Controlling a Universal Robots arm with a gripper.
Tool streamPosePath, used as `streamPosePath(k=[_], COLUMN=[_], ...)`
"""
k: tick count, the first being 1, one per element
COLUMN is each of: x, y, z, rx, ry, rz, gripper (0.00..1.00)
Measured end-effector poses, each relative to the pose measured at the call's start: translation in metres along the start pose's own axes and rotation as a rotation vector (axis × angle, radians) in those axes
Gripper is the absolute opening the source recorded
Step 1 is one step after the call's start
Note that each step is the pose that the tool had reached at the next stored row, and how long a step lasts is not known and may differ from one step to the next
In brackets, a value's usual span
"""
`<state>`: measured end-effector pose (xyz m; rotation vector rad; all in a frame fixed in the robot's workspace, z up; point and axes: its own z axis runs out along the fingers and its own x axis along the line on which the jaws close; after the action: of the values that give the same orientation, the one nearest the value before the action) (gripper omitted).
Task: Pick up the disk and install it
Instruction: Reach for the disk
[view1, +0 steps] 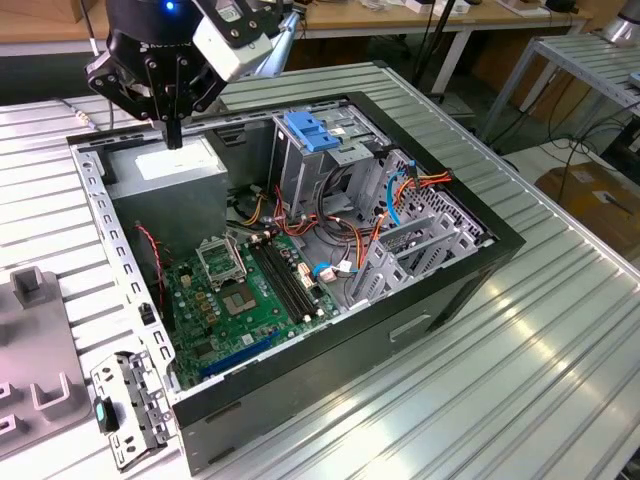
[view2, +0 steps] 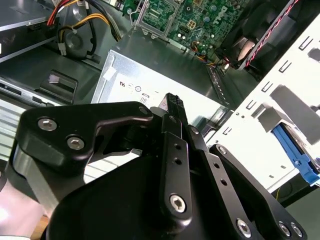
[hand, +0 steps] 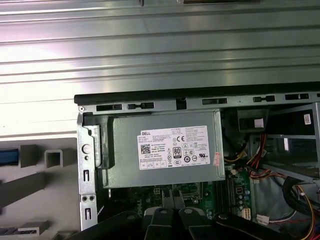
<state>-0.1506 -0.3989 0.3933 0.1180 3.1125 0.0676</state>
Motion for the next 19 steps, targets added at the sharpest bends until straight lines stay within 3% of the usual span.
streamPosePath(k=[19], x=[0.0108], y=[-0.0008], z=[-0.0003], rx=[0.0000], ry=[-0.0001], rz=[0.000], gripper=[0.11])
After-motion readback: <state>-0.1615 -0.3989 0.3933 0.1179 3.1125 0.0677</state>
